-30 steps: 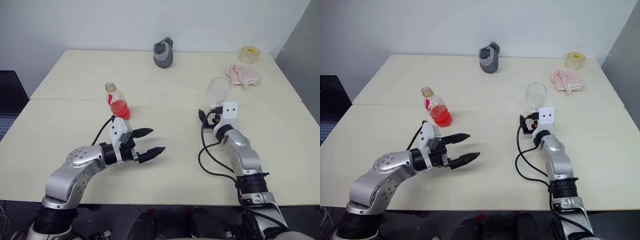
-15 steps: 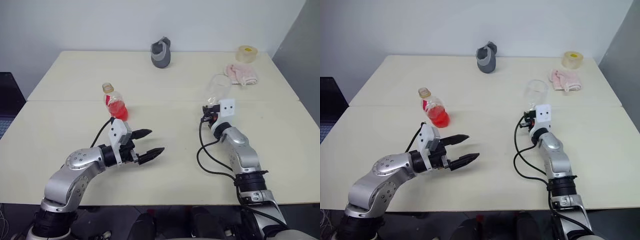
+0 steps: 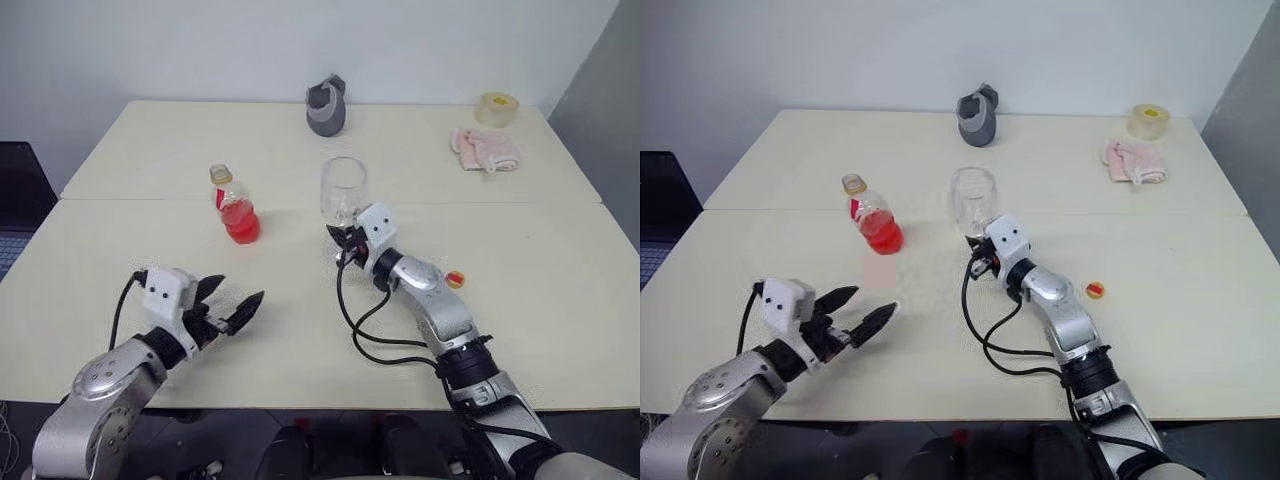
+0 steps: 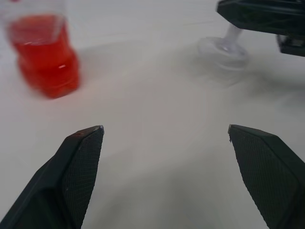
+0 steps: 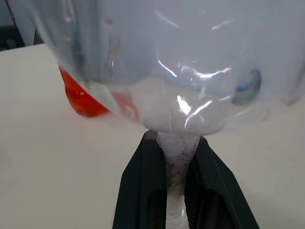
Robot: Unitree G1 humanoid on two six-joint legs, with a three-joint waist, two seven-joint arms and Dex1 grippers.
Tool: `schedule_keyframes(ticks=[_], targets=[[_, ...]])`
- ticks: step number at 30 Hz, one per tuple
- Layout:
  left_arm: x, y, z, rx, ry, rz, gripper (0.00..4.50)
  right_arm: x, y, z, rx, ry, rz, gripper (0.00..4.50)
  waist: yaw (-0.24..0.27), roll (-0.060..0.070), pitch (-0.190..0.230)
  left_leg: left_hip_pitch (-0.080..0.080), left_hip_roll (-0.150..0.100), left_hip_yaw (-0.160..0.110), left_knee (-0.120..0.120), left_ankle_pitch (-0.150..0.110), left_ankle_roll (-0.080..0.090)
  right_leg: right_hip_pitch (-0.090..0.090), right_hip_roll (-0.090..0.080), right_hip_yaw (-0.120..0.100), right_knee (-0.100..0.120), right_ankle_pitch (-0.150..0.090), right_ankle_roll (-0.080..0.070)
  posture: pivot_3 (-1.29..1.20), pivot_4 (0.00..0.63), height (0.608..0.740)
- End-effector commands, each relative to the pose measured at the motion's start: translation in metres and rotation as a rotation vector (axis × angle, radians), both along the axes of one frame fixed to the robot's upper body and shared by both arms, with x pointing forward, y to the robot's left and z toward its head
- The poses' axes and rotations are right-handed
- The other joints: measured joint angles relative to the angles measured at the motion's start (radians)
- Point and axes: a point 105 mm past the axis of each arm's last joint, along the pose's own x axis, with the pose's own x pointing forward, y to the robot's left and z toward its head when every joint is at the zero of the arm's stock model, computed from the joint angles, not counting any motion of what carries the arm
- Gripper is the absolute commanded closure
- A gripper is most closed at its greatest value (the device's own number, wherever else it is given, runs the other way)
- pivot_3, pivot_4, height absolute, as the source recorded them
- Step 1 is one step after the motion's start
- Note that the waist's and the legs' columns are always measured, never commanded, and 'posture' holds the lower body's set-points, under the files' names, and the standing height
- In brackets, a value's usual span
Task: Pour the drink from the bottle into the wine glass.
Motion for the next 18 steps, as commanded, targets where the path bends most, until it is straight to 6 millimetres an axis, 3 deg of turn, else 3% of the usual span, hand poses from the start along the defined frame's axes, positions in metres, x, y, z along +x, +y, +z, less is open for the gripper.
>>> schedule_keyframes(ticks=[1, 9, 16, 18], targets=[[-0.01, -0.005, 0.011, -0.005, -0.047, -0.003, 0.0, 0.005, 0.006, 0.014, 0.032, -0.038, 0.019, 4.33, 0.002, 0.0, 0.0, 0.0, 0.0, 0.0, 0.0, 0.0, 0.0, 0.0, 0.0, 0.0, 0.0, 0.0, 0.0, 0.0, 0.15, 0.74], [-0.016, -0.009, 0.008, -0.022, -0.044, 0.011, 0.0, 0.024, 0.007, 0.009, 0.035, -0.009, -0.016, 4.33, -0.003, 0.0, 0.0, 0.0, 0.0, 0.001, -0.001, 0.0, 0.0, 0.0, 0.001, -0.001, 0.0, 0.001, -0.002, 0.0, 0.15, 0.74], [-0.012, -0.013, 0.008, -0.02, -0.047, -0.021, 0.0, 0.024, 0.005, -0.003, -0.018, 0.014, -0.002, 4.33, -0.004, 0.0, 0.0, 0.0, 0.0, 0.002, -0.001, 0.0, 0.0, 0.0, 0.001, -0.001, 0.0, 0.001, -0.002, 0.0, 0.15, 0.74], [-0.009, -0.014, 0.007, -0.02, -0.047, -0.03, 0.0, 0.023, 0.004, -0.006, -0.016, 0.021, -0.001, 3.6, -0.004, 0.0, 0.0, 0.0, 0.0, 0.002, -0.001, 0.0, 0.0, 0.0, 0.001, -0.001, 0.0, 0.001, -0.002, 0.0, 0.15, 0.74]])
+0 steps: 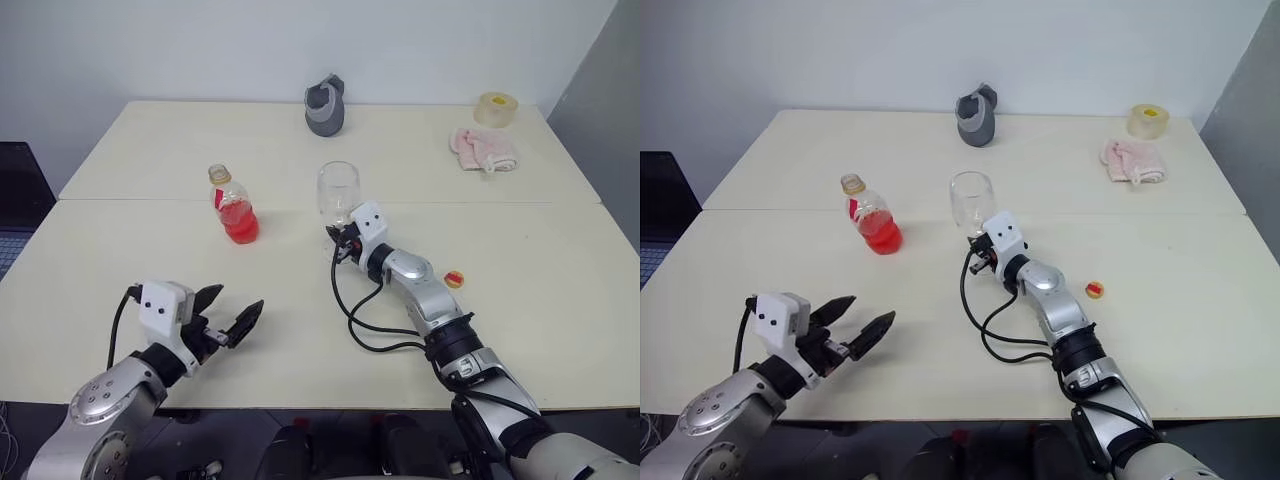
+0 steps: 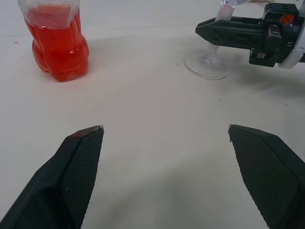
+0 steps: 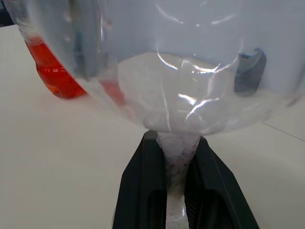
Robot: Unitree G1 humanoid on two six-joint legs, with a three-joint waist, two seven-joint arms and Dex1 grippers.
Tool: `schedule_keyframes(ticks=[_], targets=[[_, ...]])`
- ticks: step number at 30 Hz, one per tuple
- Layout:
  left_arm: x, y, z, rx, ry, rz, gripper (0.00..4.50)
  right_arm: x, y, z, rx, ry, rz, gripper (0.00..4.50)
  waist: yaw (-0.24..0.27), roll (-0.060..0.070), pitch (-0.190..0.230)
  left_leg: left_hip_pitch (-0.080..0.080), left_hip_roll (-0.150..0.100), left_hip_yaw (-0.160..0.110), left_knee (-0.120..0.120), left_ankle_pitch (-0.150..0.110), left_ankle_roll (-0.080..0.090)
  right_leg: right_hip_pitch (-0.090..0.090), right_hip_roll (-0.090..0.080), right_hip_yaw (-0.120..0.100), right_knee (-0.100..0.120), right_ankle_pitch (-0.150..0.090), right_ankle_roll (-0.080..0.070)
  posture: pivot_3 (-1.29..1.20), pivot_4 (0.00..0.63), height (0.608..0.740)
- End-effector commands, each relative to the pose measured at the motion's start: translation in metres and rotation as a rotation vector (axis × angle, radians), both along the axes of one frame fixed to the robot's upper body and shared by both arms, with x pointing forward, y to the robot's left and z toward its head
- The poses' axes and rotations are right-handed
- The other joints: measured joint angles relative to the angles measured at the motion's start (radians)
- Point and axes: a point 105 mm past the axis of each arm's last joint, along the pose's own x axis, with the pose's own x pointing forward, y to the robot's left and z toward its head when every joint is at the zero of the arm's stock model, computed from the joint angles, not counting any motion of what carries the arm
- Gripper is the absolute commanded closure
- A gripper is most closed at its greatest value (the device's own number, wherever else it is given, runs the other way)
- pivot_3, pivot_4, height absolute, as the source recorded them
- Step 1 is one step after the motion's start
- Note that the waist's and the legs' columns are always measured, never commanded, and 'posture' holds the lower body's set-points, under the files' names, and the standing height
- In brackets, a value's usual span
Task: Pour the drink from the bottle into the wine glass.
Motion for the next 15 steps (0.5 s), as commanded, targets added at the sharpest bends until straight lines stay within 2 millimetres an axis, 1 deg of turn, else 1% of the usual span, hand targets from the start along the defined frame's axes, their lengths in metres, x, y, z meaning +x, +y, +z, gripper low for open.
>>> schedule_keyframes(ticks=[1, 2, 6, 10, 11, 15], targets=[[0.003, -0.005, 0.008, 0.01, -0.044, -0.035, 0.0, -0.002, 0.001, 0.008, 0.017, -0.023, 0.017, 3.33, 0.0, 0.0, 0.0, 0.0, 0.0, 0.0, 0.0, 0.0, 0.0, 0.0, 0.0, 0.0, 0.0, 0.0, 0.0, 0.0, 0.15, 0.74], [0.004, -0.005, 0.008, 0.009, -0.044, -0.039, 0.0, -0.002, 0.0, 0.008, 0.017, -0.025, 0.01, 3.03, 0.0, 0.0, 0.0, 0.0, 0.0, 0.0, 0.0, 0.0, 0.0, 0.0, 0.0, 0.0, 0.0, 0.0, 0.0, 0.0, 0.15, 0.74], [0.007, -0.007, 0.008, 0.01, -0.044, -0.059, 0.0, -0.003, -0.005, 0.009, 0.029, -0.032, -0.015, 1.57, -0.002, 0.0, 0.0, 0.0, 0.0, 0.0, 0.0, 0.0, 0.0, 0.0, 0.0, 0.0, 0.0, 0.0, 0.0, 0.0, 0.15, 0.74], [0.01, -0.007, 0.007, 0.013, -0.045, -0.066, 0.0, -0.009, -0.01, 0.01, 0.045, -0.03, -0.007, 0.15, -0.003, 0.0, 0.0, 0.0, 0.0, 0.0, 0.0, 0.0, 0.0, 0.0, 0.0, 0.0, 0.0, 0.0, 0.0, 0.0, 0.15, 0.74], [0.011, -0.007, 0.007, 0.013, -0.046, -0.067, 0.0, -0.012, -0.011, 0.009, 0.042, -0.03, -0.003, 0.06, -0.003, 0.0, 0.0, 0.0, 0.0, 0.0, 0.0, 0.0, 0.0, 0.0, 0.0, 0.0, 0.0, 0.0, 0.0, 0.0, 0.15, 0.74], [0.016, -0.006, 0.007, 0.009, -0.049, -0.063, 0.0, -0.027, -0.021, 0.007, 0.039, -0.02, 0.008, 0.06, 0.001, 0.0, 0.0, 0.0, 0.0, 0.0, 0.0, 0.0, 0.0, 0.0, 0.0, 0.0, 0.0, 0.0, 0.0, 0.0, 0.15, 0.74]])
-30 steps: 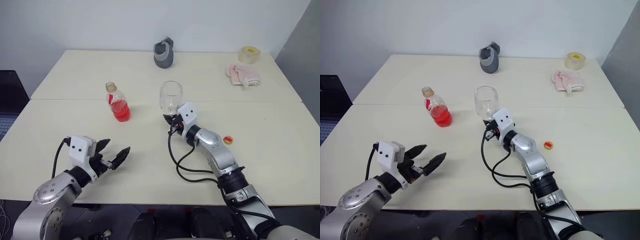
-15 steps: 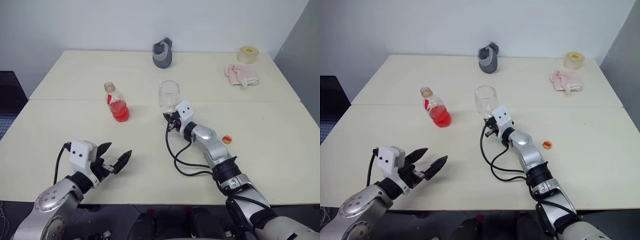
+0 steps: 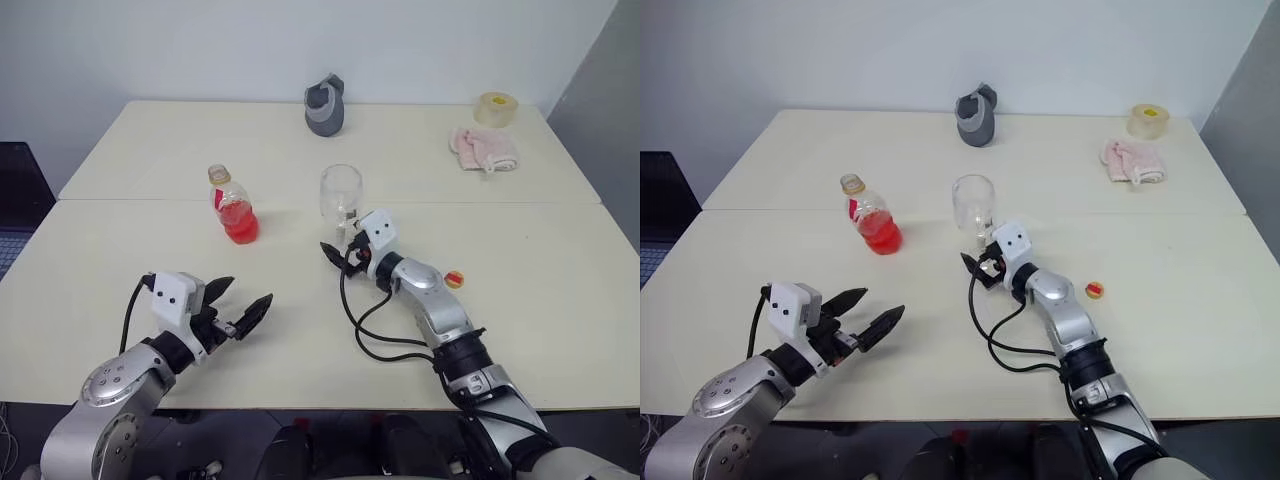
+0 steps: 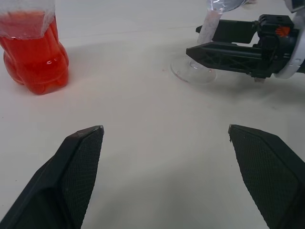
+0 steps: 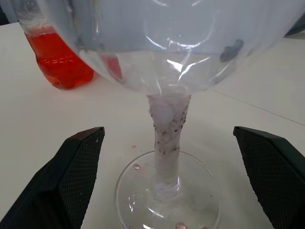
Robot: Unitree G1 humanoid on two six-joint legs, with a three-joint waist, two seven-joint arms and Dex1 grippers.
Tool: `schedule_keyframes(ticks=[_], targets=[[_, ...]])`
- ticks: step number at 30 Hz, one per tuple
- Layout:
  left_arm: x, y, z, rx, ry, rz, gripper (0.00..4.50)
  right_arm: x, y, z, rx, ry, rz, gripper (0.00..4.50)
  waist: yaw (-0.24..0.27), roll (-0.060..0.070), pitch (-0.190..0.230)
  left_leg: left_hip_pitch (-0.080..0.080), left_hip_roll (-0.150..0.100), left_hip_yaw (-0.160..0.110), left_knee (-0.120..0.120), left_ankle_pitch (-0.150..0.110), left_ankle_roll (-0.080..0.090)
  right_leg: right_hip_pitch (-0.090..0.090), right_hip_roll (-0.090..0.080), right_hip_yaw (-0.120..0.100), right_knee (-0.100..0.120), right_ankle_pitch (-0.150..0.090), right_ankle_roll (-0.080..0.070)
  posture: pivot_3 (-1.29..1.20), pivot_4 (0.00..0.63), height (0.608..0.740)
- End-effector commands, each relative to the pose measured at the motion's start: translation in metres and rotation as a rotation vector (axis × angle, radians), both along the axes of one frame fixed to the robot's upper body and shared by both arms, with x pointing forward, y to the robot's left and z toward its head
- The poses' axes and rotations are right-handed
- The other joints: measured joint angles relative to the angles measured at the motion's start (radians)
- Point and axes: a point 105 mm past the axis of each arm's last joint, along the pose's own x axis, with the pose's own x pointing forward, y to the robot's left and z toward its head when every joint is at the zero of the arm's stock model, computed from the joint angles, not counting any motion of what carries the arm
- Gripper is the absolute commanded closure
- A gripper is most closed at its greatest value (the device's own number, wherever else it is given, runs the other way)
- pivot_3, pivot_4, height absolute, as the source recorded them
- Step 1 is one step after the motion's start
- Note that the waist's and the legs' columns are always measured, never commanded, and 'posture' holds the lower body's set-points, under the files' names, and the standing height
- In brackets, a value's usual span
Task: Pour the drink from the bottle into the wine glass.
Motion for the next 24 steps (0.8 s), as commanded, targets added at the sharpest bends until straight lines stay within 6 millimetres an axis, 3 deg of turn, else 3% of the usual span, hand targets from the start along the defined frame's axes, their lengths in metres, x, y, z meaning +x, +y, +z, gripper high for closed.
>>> schedule_keyframes(ticks=[1, 10, 13, 17, 24], targets=[[0.003, 0.0, 0.005, 0.009, -0.031, -0.007, 0.0, -0.013, -0.005, 0.015, 0.023, -0.035, 0.025, 0.06, 0.001, 0.0, 0.0, 0.0, 0.0, 0.0, 0.0, 0.0, 0.0, 0.0, 0.0, 0.0, 0.0, 0.0, 0.0, 0.0, 0.15, 0.74], [0.024, 0.021, -0.003, 0.017, -0.045, 0.188, 0.0, -0.058, -0.037, 0.022, -0.039, -0.02, 0.096, 0.06, 0.009, 0.0, 0.0, 0.0, 0.0, -0.001, 0.0, 0.0, 0.001, 0.0, 0.0, 0.0, 0.0, 0.0, 0.0, 0.0, 0.15, 0.74], [0.035, 0.025, -0.006, 0.03, -0.069, 0.258, 0.0, -0.083, -0.048, 0.03, -0.052, -0.024, 0.162, 0.06, 0.016, 0.0, 0.0, 0.0, 0.0, -0.001, 0.0, 0.0, 0.001, 0.001, -0.001, 0.0, -0.001, 0.0, 0.0, 0.0, 0.15, 0.74], [0.048, 0.024, -0.007, 0.057, -0.108, 0.262, 0.0, -0.122, -0.048, 0.042, -0.008, -0.005, 0.34, 0.06, 0.018, -0.001, 0.0, 0.0, 0.0, -0.001, 0.0, -0.001, 0.001, 0.001, -0.001, 0.0, -0.001, 0.0, 0.0, 0.0, 0.15, 0.74], [0.066, 0.016, -0.008, 0.097, -0.147, 0.182, 0.0, -0.134, -0.048, 0.058, 0.052, -0.017, 0.38, 0.06, 0.016, -0.001, 0.0, 0.001, -0.001, 0.0, 0.001, -0.001, 0.003, 0.002, 0.0, -0.001, -0.001, 0.0, 0.0, 0.0, 0.15, 0.74]])
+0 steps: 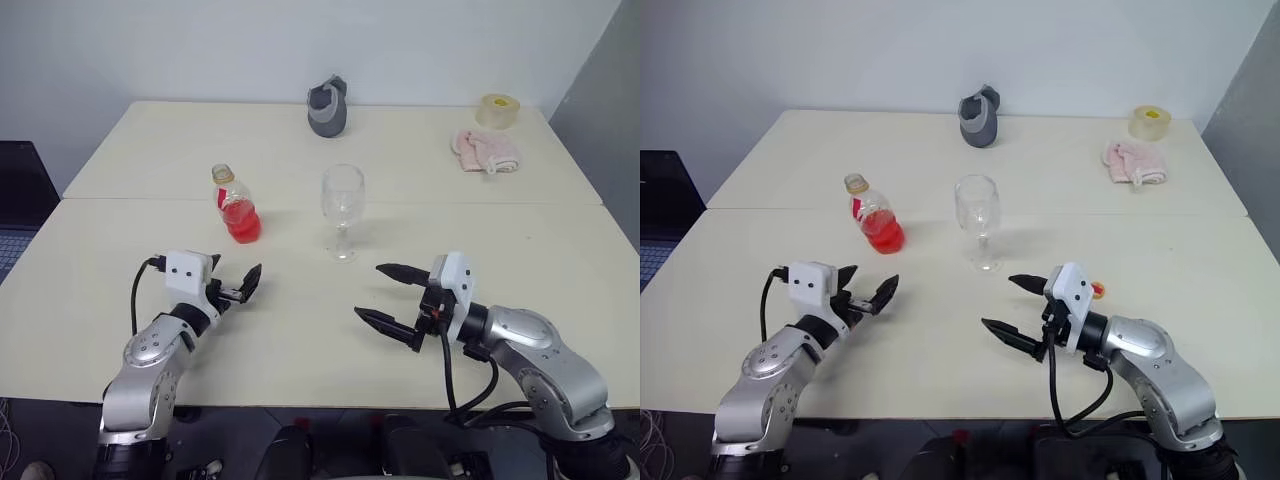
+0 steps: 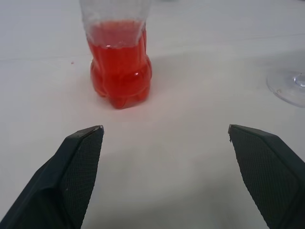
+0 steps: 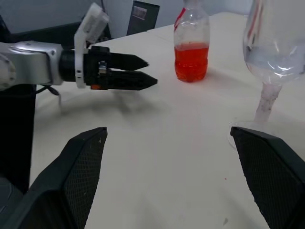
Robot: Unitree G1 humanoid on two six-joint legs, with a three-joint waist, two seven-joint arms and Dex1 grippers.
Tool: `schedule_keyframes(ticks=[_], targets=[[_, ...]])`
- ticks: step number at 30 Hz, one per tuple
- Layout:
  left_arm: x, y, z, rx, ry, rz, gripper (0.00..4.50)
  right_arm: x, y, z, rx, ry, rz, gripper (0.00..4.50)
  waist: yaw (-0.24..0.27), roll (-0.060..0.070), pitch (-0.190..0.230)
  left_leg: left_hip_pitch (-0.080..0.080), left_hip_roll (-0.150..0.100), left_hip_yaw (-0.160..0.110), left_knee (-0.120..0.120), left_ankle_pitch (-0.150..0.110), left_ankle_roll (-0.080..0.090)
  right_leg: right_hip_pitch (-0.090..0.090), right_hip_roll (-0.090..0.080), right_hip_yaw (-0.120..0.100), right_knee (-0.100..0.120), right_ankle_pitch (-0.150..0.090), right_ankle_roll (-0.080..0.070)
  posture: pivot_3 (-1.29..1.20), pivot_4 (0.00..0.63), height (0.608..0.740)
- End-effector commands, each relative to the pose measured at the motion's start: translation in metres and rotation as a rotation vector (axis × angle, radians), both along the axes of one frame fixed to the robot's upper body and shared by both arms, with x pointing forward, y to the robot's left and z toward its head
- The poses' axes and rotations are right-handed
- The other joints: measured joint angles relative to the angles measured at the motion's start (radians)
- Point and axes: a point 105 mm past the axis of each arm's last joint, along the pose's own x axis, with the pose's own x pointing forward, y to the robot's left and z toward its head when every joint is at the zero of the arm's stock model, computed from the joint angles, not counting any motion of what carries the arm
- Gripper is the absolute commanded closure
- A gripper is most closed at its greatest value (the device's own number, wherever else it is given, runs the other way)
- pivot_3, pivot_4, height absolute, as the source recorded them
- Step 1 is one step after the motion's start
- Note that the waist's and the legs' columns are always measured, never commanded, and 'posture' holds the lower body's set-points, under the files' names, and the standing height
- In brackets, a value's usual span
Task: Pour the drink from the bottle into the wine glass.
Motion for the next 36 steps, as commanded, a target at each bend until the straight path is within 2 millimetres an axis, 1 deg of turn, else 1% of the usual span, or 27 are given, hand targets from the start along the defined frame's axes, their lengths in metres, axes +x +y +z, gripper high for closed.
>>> schedule_keyframes(ticks=[1, 5, 9, 15, 21, 26, 36], targets=[[0.009, 0.0, 0.01, 0.046, -0.063, -0.028, 0.0, -0.004, 0.004, 0.021, 0.056, -0.05, 0.013, 0.06, 0.0, 0.0, 0.0, 0.0, 0.0, 0.0, 0.0, 0.0, 0.0, 0.0, 0.0, 0.0, 0.0, 0.0, 0.0, 0.0, 0.15, 0.74], [0.02, 0.005, 0.015, 0.056, -0.093, -0.008, 0.0, -0.001, 0.006, 0.029, 0.08, -0.058, -0.014, 0.06, 0.001, 0.0, 0.0, 0.0, 0.0, -0.001, 0.0, 0.0, 0.0, 0.0, 0.0, 0.0, 0.0, 0.0, 0.0, 0.0, 0.15, 0.74], [0.032, 0.01, 0.02, 0.071, -0.112, -0.016, 0.0, 0.004, -0.001, 0.032, 0.099, -0.042, -0.056, 0.06, 0.002, 0.0, 0.0, -0.001, 0.0, 0.0, 0.0, 0.002, -0.003, 0.0, -0.001, 0.0, 0.0, 0.001, 0.0, 0.0, 0.15, 0.74], [0.046, 0.011, 0.028, 0.07, -0.139, -0.026, 0.0, 0.006, -0.005, 0.034, 0.099, -0.04, -0.076, 0.06, 0.002, 0.0, 0.0, -0.001, 0.0, 0.0, 0.0, 0.002, -0.003, 0.0, -0.001, 0.0, -0.001, 0.001, 0.0, 0.0, 0.15, 0.74], [0.053, 0.007, 0.034, 0.085, -0.16, -0.048, 0.0, 0.006, -0.004, 0.035, 0.094, -0.041, -0.08, 0.06, 0.002, 0.0, 0.0, -0.001, 0.0, -0.001, 0.0, 0.002, -0.003, -0.001, -0.001, 0.0, 0.0, 0.001, 0.0, 0.0, 0.15, 0.74], [0.059, 0.01, 0.04, 0.074, -0.178, -0.023, 0.0, 0.006, -0.005, 0.034, 0.09, -0.038, -0.079, 0.06, 0.002, 0.0, 0.0, -0.001, 0.0, -0.001, 0.0, 0.002, -0.003, -0.001, -0.001, 0.0, 0.0, 0.001, 0.0, 0.0, 0.15, 0.74], [0.061, 0.016, 0.049, 0.075, -0.199, 0.01, 0.0, 0.009, -0.006, 0.034, 0.087, -0.041, -0.083, 0.06, 0.002, 0.0, 0.0, -0.001, 0.0, -0.001, 0.0, 0.002, -0.003, -0.001, -0.001, 0.0, 0.0, 0.001, 0.0, 0.0, 0.15, 0.74]])
